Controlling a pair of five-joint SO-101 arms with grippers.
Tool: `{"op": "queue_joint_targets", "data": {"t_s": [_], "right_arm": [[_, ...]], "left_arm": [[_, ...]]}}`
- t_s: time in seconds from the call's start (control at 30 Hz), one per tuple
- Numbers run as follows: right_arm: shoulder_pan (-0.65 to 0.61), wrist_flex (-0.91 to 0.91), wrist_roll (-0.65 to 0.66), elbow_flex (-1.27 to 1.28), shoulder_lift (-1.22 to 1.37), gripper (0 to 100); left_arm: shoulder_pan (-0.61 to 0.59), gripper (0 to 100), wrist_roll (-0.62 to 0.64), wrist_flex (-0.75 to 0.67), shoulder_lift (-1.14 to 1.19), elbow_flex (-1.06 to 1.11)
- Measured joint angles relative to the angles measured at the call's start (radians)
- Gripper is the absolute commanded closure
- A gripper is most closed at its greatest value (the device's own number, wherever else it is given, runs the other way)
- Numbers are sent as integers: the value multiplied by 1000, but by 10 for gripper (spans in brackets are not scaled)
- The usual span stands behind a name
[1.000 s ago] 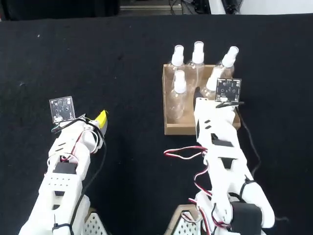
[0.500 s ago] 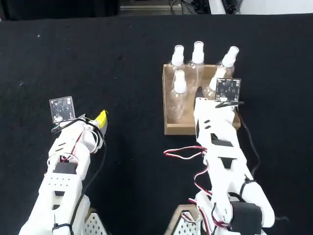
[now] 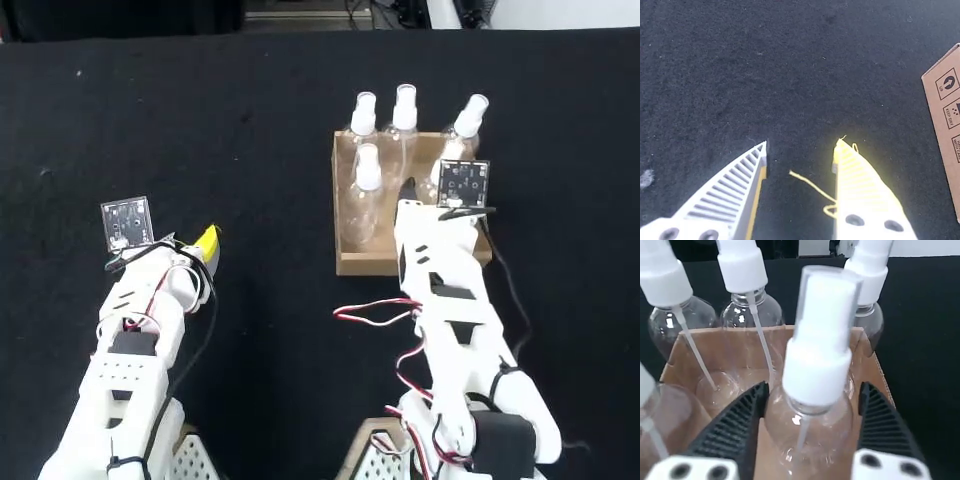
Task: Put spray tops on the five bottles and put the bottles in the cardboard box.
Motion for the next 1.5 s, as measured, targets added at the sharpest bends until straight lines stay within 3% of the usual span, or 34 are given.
{"op": "queue_joint_targets", "data": {"t_s": [0.37, 0.57, 1.17, 1.5], "right_arm": [[-2, 0, 0, 12, -2, 742], [0, 51, 0, 26, -74, 640], [0, 141, 0, 28, -158, 655], [0, 373, -40, 28, -354, 655]], "left_arm": [[0, 787, 0, 0, 0, 0], [0, 787, 0, 0, 0, 0], [-32, 787, 0, 0, 0, 0], [-32, 787, 0, 0, 0, 0]]}}
